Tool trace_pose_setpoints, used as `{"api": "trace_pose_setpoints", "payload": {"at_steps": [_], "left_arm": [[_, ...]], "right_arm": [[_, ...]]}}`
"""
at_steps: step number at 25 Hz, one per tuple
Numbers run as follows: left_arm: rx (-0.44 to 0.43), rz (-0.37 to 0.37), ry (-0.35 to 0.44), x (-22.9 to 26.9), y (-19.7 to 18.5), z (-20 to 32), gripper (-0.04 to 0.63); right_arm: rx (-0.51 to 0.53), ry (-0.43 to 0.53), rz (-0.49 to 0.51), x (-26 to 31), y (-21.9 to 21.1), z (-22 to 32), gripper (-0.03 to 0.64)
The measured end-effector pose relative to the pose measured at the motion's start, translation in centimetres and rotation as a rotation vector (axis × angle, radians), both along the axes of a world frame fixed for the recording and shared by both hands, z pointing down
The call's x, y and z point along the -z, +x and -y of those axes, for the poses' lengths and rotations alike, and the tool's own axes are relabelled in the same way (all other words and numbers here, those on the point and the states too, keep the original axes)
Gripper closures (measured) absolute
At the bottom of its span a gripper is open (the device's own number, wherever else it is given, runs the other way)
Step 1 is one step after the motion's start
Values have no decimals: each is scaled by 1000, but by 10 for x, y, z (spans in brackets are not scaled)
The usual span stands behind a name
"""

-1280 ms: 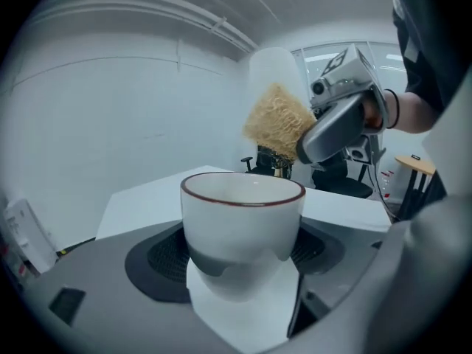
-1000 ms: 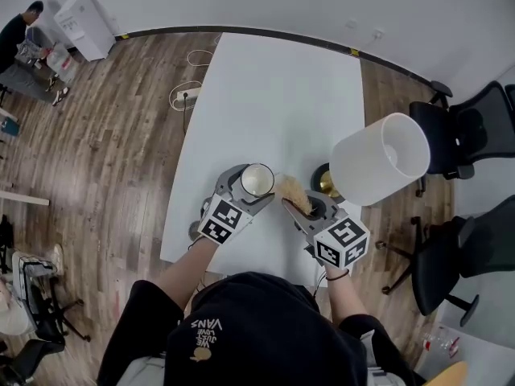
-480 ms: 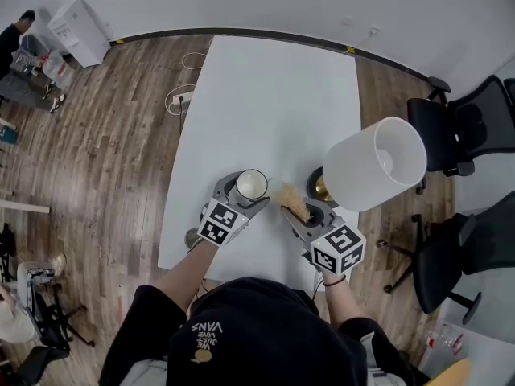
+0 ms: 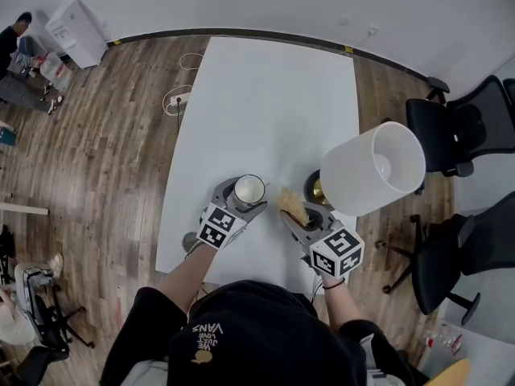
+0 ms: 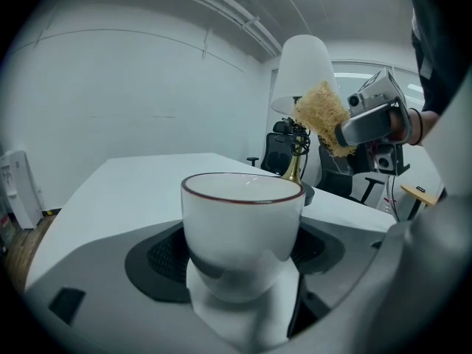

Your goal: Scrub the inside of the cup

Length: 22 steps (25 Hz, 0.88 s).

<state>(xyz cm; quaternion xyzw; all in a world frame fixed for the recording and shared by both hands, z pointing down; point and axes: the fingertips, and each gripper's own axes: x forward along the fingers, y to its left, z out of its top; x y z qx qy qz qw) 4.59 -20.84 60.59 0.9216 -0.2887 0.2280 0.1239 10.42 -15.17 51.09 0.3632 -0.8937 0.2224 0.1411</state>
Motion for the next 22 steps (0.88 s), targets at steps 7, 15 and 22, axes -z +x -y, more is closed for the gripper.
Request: {"api": "trace_pose_setpoints", "payload": {"at_steps": [7,15,22], "left_arm": [[-2,-22,14,-1,1,-2,196],[-1,7,27,-7,2,-3,196],[-1,2,42,4,-6,-6,196]], "right_arm": [[10,-4,8,0,-1,0,523],[16,0,14,2,-3,-3,523],[22,12,17,8,-11,-5,523]]}}
